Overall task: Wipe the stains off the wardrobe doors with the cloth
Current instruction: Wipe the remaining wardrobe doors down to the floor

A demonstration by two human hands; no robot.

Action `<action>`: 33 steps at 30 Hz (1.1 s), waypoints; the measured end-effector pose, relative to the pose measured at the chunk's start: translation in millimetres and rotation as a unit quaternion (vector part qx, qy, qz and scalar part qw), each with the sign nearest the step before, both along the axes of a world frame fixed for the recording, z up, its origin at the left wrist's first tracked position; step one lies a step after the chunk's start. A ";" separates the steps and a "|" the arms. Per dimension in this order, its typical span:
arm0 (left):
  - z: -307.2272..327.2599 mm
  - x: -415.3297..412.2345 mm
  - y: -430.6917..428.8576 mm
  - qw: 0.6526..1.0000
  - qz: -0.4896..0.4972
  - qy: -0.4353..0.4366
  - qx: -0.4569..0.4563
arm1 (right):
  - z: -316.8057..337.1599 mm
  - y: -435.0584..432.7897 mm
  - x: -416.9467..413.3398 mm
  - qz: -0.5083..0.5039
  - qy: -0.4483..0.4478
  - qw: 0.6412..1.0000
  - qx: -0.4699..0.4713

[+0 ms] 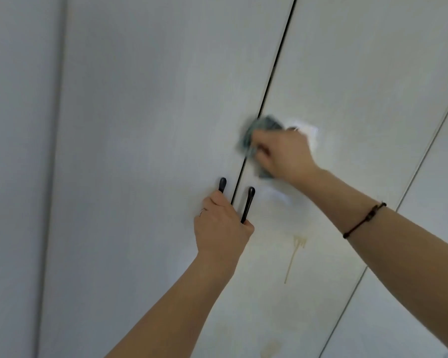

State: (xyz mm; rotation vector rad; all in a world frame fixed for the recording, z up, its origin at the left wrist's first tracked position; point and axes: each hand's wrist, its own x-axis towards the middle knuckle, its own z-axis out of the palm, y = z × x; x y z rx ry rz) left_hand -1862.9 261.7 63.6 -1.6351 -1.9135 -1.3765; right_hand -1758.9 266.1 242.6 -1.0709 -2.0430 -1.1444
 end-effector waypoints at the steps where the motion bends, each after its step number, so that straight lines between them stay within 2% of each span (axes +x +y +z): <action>1: 0.3 -0.4 -0.1 1.000 0.000 -0.002 -0.003 | 8.3 1.6 4.0 -0.006 0.113 0.993 0.023; 2: -0.8 -0.3 -0.6 1.000 -0.004 -0.005 -0.007 | 1.6 -0.7 7.2 -0.002 0.189 0.982 0.030; 3: -1.6 -0.1 -1.3 1.000 -0.011 -0.009 -0.011 | -13.2 -3.9 5.0 0.009 0.196 0.980 0.023; 6: 0.9 1.1 -3.6 0.999 -0.024 -0.013 -0.018 | -68.0 -6.7 0.1 0.042 -0.028 0.997 -0.052; 7: 3.0 0.6 -4.6 0.999 -0.021 -0.008 -0.024 | -57.3 -7.5 2.6 0.035 -0.035 0.997 -0.062; 8: 4.4 -0.4 -4.9 0.999 -0.017 -0.002 -0.033 | -38.6 -5.2 5.5 0.016 0.020 0.999 -0.044; 9: 4.6 -2.1 -5.7 0.999 -0.012 0.005 -0.047 | -20.5 -2.3 10.2 0.002 0.122 0.992 -0.015; 11: 4.5 -3.0 -9.1 0.998 -0.012 0.005 -0.056 | -4.2 -0.1 29.4 0.005 0.321 0.946 0.045; 12: 3.5 -5.8 -10.0 0.998 -0.008 0.002 -0.056 | -14.9 1.1 33.4 0.013 0.371 0.926 0.074; 13: 3.5 -5.6 -11.6 0.998 -0.006 0.008 -0.063 | -35.9 0.4 37.0 0.011 0.371 0.923 0.097; 15: 2.0 -5.8 -11.3 0.997 -0.013 0.014 -0.072 | -95.2 -4.6 36.7 0.029 0.258 0.962 0.086; 17: 1.3 -5.8 -11.7 0.998 -0.025 0.007 -0.064 | -144.5 -6.3 49.3 0.049 0.049 0.995 0.067; 19: 3.9 -4.5 -12.9 0.999 -0.023 0.002 -0.049 | -151.6 -6.0 72.1 0.063 -0.086 0.992 0.065; 20: 5.8 -3.3 -13.0 0.999 -0.018 0.005 -0.051 | -137.9 -5.0 84.3 0.057 -0.099 0.991 0.071; 21: 5.6 -3.4 -12.5 0.998 -0.011 0.011 -0.057 | -120.4 -3.0 96.0 0.037 -0.080 0.992 0.089; 22: 6.1 -3.9 -12.4 0.998 -0.005 0.017 -0.061 | -101.0 -1.0 108.0 0.010 -0.025 0.993 0.114; 23: 6.5 -4.8 -12.9 0.998 -0.004 0.019 -0.060 | -79.6 -1.3 119.1 -0.023 0.067 0.988 0.135; 24: 7.1 -5.8 -13.1 0.998 -0.008 0.015 -0.054 | -59.9 -1.7 129.1 -0.048 0.175 0.971 0.153; 26: 5.9 -6.2 -12.5 0.999 -0.022 -0.005 -0.049 | -41.0 -2.1 139.5 -0.046 0.380 0.909 0.165; 28: 2.4 -4.1 -12.1 0.998 -0.032 -0.023 -0.040 | -57.8 0.4 130.4 -0.034 0.482 0.858 0.174; 29: 1.3 -2.2 -10.9 0.999 -0.035 -0.026 -0.031 | -78.3 3.0 123.9 -0.033 0.480 0.858 0.178; 30: 1.3 -1.5 -10.1 0.999 -0.035 -0.028 -0.026 | -104.1 5.5 116.4 -0.032 0.442 0.880 0.172; 31: 1.1 0.1 -8.3 0.999 -0.033 -0.030 -0.025 | -132.3 6.9 112.3 -0.034 0.363 0.917 0.159; 32: 2.0 0.5 -7.4 0.999 -0.032 -0.034 -0.027 | -157.2 5.3 111.3 -0.021 0.249 0.958 0.143; 33: 2.6 0.3 -7.1 0.998 -0.034 -0.039 -0.027 | -177.0 4.9 116.7 0.001 0.128 0.983 0.130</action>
